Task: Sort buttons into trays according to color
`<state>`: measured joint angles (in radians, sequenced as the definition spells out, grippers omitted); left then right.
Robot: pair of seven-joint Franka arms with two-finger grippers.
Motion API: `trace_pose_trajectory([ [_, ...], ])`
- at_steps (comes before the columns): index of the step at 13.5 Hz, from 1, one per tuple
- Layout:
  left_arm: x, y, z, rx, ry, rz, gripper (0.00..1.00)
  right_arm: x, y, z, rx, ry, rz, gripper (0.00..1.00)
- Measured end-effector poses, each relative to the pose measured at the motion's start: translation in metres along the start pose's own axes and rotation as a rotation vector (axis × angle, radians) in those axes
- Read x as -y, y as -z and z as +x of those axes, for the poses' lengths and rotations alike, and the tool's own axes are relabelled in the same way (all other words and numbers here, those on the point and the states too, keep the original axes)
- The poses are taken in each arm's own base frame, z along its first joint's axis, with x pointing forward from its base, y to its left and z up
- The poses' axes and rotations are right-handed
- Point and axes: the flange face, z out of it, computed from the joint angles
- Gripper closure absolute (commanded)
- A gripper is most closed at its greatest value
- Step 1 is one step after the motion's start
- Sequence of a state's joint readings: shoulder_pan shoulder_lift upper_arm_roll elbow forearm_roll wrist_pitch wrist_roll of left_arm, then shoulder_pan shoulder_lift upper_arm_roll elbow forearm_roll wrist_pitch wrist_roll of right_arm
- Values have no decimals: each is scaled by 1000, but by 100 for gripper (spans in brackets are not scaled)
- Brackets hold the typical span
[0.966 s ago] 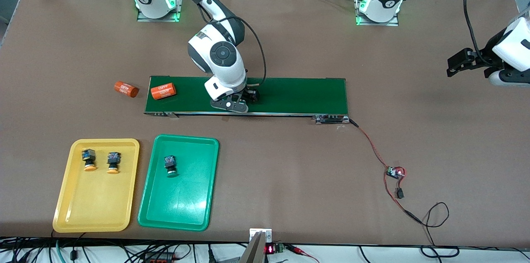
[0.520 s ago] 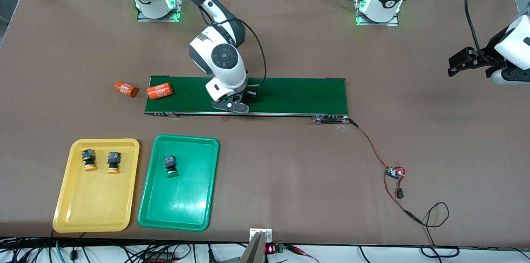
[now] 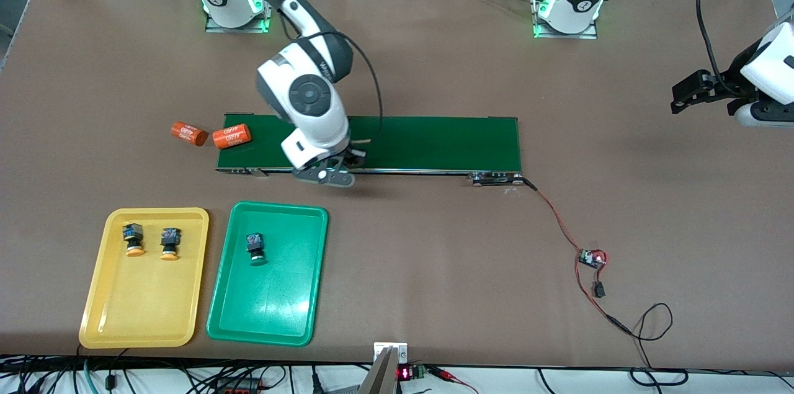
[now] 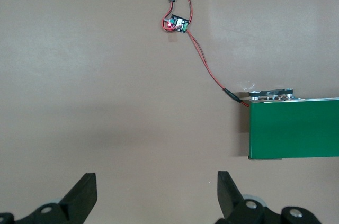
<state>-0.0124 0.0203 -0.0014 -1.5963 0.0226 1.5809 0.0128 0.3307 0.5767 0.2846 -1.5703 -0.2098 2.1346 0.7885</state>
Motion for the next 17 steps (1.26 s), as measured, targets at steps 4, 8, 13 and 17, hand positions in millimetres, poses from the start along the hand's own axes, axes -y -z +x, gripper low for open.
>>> trace_pose_trajectory([
  [4,0,-1,-1,12,0,0,0,-66,-4,77,-62,111,-31,94],
  [8,1,0,-2,12,1,0,0,-79,-57,115,-140,127,-1,93],
  [13,1,0,-2,12,1,0,0,-93,-99,136,-202,144,2,39],
  [17,0,1,-1,10,0,0,0,-97,-107,141,-238,148,12,0],
])
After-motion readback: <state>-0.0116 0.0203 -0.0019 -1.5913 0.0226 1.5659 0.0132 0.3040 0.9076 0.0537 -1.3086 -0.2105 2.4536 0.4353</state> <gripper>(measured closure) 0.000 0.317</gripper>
